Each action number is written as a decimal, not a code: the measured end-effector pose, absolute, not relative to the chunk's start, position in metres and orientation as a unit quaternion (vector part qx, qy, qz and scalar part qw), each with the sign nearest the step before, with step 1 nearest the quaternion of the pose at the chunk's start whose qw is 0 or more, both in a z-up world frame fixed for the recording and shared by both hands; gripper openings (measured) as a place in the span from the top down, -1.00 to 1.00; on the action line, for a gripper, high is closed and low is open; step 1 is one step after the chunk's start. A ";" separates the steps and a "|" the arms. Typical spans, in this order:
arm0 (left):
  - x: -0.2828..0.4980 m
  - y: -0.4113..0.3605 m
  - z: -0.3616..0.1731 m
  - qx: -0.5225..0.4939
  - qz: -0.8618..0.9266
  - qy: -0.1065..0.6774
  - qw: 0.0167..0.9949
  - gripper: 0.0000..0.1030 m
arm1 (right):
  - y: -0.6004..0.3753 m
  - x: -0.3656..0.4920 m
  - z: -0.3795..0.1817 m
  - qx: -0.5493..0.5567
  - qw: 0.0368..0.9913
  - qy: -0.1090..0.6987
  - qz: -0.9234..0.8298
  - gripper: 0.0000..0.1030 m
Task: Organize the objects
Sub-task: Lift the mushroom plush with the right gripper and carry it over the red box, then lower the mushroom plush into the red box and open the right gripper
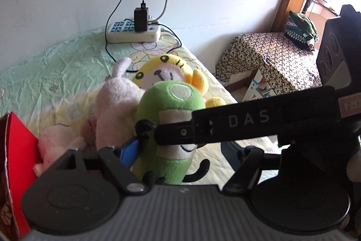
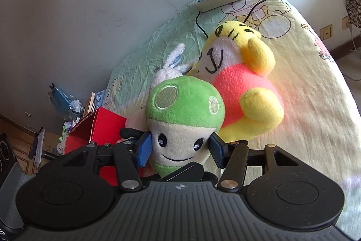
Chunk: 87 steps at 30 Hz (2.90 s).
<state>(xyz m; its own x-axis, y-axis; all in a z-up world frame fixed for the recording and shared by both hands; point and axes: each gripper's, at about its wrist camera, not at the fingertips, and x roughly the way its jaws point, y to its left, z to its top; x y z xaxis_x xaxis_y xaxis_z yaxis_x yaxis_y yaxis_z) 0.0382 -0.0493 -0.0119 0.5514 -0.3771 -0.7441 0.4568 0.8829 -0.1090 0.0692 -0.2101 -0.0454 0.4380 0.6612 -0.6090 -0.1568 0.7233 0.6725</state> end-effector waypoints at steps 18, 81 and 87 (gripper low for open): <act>-0.037 0.004 0.042 0.049 -0.172 0.325 0.929 -0.45 | -0.173 0.034 -0.002 0.245 0.808 0.404 0.352 -0.11; -0.015 0.285 0.043 0.027 -0.020 0.357 0.934 -0.73 | 0.100 0.032 -0.005 0.045 0.859 0.455 0.230 -0.19; -0.022 0.241 0.062 0.025 -0.017 0.338 0.941 -0.78 | 0.059 0.027 0.014 0.054 0.862 0.442 0.241 -0.19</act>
